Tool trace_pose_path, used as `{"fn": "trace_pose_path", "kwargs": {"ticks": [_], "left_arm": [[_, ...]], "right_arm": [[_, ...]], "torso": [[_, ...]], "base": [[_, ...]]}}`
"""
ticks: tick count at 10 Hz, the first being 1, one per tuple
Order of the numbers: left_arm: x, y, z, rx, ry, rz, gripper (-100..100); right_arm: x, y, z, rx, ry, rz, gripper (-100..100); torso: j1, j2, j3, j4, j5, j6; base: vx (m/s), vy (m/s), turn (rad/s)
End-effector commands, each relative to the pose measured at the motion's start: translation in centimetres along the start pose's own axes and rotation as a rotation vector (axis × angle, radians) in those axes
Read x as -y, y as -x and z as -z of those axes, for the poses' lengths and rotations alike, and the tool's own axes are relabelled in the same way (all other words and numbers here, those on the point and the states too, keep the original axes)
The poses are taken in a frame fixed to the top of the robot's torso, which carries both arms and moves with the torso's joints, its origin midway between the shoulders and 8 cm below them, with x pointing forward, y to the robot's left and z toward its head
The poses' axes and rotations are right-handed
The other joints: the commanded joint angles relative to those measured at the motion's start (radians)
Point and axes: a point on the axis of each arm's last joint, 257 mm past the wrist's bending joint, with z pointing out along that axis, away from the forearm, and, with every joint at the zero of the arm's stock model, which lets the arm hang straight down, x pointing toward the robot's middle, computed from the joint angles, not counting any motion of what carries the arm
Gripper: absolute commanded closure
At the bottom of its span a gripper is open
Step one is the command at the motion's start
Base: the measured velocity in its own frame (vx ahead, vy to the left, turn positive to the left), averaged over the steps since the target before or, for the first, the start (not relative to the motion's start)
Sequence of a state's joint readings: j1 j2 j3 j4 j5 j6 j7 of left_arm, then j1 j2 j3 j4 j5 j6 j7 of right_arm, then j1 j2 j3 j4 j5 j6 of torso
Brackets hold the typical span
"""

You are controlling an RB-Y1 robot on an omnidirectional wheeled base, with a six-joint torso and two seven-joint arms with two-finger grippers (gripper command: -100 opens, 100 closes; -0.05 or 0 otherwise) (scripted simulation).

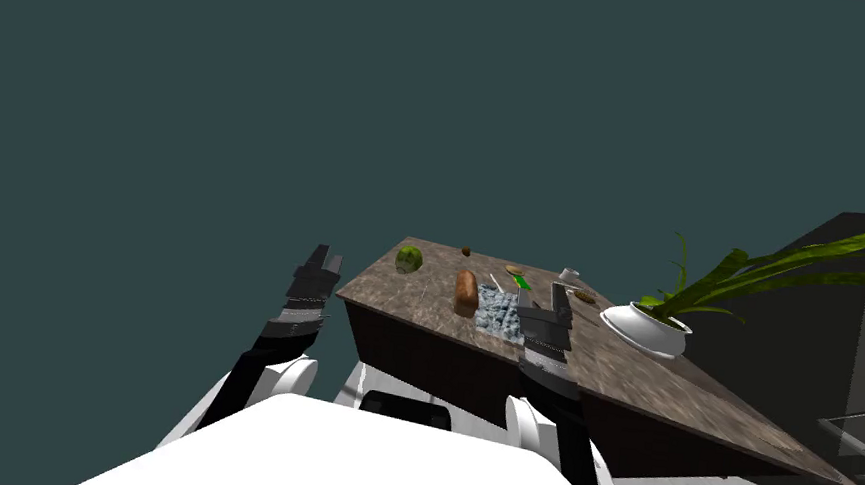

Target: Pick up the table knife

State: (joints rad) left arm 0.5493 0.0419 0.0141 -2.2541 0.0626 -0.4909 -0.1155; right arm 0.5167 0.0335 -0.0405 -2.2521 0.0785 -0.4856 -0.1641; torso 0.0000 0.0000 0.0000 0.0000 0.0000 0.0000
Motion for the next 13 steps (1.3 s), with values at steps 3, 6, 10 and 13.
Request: {"fn": "trace_pose_path", "kwargs": {"ticks": [3,6,10,13], "left_arm": [[-2.1,-1.2,-0.2,-0.091,0.054,-0.014,-100],[-4.1,-2.1,-0.5,-0.174,0.104,-0.035,-100],[-5.9,-2.9,-0.5,-0.254,0.15,-0.06,-100],[-8.2,-3.7,-0.1,-0.331,0.21,-0.083,-100]], "right_arm": [[0.0,0.0,0.0,0.0,0.0,0.0,0],[0.0,0.0,0.0,0.0,0.0,0.0,0],[0.0,0.0,0.0,0.0,0.0,0.0,0],[0.0,0.0,0.0,0.0,0.0,0.0,0]], "torso": [[-0.001,0.003,0.002,0.001,0.0,0.0],[-0.001,0.005,0.003,0.001,0.0,0.0],[-0.001,0.003,0.002,0.001,0.0,0.0],[-0.002,0.004,0.002,0.001,0.0,0.0]], "base": [[-0.053,-0.022,-0.037],[-0.069,-0.027,-0.065],[-0.04,-0.023,-0.062],[-0.05,-0.032,-0.098]]}}
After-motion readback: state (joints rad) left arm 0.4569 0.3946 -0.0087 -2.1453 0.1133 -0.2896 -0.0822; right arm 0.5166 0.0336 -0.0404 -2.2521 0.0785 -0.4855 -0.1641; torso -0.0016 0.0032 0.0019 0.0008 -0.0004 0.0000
